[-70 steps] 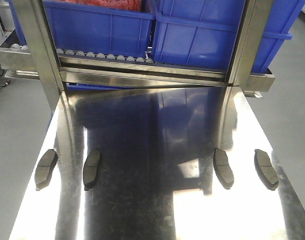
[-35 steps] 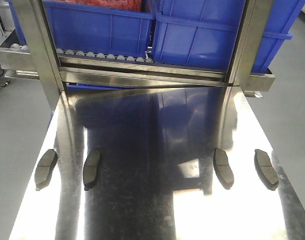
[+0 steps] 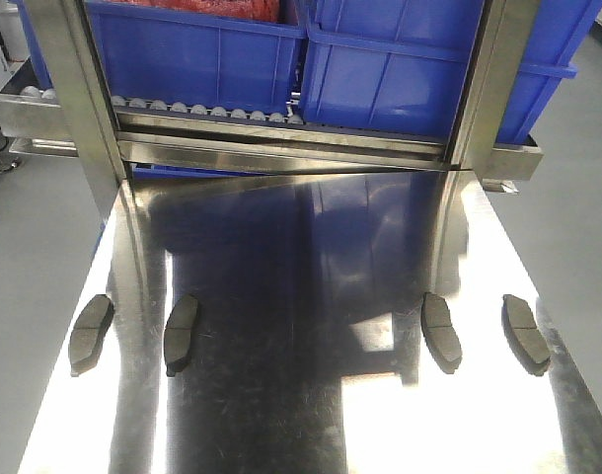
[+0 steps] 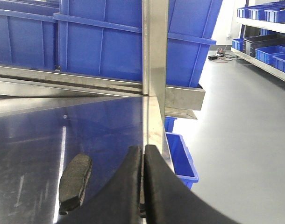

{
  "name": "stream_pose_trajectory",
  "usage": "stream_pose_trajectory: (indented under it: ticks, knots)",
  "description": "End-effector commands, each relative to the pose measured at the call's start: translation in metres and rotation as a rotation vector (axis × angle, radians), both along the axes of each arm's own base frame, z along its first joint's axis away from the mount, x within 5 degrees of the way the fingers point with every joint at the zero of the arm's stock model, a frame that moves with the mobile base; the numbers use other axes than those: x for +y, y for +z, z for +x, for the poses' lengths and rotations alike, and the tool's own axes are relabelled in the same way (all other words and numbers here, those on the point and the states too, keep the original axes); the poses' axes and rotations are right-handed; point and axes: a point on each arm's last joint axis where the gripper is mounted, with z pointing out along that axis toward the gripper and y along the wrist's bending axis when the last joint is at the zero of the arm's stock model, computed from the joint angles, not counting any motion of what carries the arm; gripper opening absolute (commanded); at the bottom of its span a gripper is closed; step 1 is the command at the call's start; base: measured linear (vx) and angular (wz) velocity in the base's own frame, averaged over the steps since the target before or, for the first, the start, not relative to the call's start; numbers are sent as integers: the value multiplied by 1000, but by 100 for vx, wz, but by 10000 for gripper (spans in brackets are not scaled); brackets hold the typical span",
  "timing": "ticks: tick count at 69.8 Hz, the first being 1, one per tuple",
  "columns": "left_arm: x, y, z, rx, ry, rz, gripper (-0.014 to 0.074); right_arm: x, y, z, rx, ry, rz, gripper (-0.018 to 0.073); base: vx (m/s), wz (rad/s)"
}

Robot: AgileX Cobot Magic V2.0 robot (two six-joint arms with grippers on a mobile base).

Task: Move and align brake pads A on conveyor

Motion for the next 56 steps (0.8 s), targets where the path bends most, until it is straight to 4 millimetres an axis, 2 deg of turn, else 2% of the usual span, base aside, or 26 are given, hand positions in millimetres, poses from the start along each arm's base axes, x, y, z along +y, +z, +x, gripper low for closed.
stream_pose_trajectory:
  ticks: [1,39,48,56]
  knots:
    - [0,14,-1,-102,1,-9,-6,0,0,0,-63,-6,-2,-3,0,0]
    - [0,18,-2,-150,2,-15,-6,0,0,0,-63,-6,-2,-3,0,0]
    - [0,34,-4,-212,3,-29,-6,0,0,0,-63,-6,-2,-3,0,0]
    - [0,68,-8,-249,1,-30,-6,0,0,0,-63,-6,-2,-3,0,0]
